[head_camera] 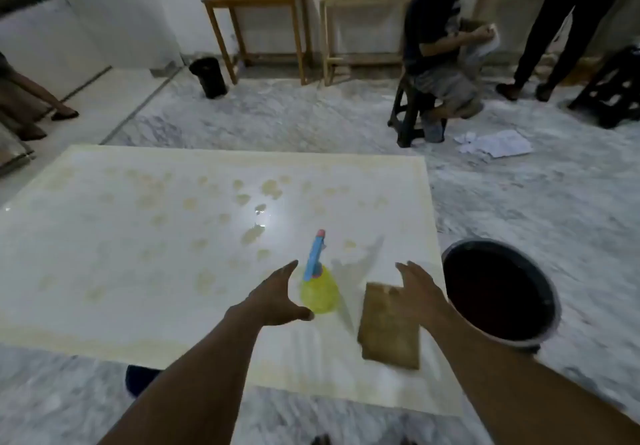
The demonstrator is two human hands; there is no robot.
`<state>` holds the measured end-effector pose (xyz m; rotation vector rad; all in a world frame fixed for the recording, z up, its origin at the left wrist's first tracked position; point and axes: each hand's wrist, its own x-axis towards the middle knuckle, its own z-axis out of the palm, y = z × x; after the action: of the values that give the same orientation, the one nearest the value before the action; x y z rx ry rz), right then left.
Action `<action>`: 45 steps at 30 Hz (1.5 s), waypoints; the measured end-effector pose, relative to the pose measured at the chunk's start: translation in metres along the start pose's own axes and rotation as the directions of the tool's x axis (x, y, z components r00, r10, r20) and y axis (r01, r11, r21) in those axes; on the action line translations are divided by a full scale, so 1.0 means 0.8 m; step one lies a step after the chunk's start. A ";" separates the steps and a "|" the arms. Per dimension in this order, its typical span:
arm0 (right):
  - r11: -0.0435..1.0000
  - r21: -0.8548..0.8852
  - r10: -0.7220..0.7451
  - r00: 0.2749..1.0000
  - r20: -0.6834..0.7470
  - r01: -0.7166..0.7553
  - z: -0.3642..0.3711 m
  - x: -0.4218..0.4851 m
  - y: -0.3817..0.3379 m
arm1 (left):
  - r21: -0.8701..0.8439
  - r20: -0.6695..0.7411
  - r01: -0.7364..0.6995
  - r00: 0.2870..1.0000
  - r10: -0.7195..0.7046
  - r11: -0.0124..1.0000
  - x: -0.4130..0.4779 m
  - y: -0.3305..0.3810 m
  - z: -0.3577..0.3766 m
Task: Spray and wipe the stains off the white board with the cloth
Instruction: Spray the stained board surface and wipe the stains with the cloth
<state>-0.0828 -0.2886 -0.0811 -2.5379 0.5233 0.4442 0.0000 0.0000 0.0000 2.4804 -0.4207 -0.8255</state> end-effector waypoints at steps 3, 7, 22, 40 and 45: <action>0.992 -0.116 0.047 0.999 0.000 -0.047 0.070 -0.026 0.009 | -0.149 -0.102 -0.124 0.989 0.110 0.981 0.012 0.011 0.030; 0.988 -0.156 -0.040 0.963 -0.266 -0.001 0.137 -0.031 0.000 | -0.336 -0.335 -0.119 0.942 -0.001 0.935 0.034 0.024 0.045; 0.194 0.966 0.491 0.869 0.054 -0.170 0.057 -0.033 -0.035 | -0.388 -0.470 -0.312 0.876 0.105 0.868 0.060 0.031 0.045; -0.218 0.950 0.089 0.965 0.247 -0.223 -0.077 -0.067 -0.088 | -0.158 0.003 -0.326 0.944 0.330 0.932 0.012 0.050 -0.039; -0.149 0.956 0.059 0.963 0.264 -0.253 -0.086 -0.040 -0.082 | -0.035 0.067 -0.321 0.944 0.323 0.946 0.029 0.072 -0.031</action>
<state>-0.0674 -0.2643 0.0154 -0.8042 0.7211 0.1114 0.0257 -0.0494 0.0369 2.2792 -0.8123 -0.7781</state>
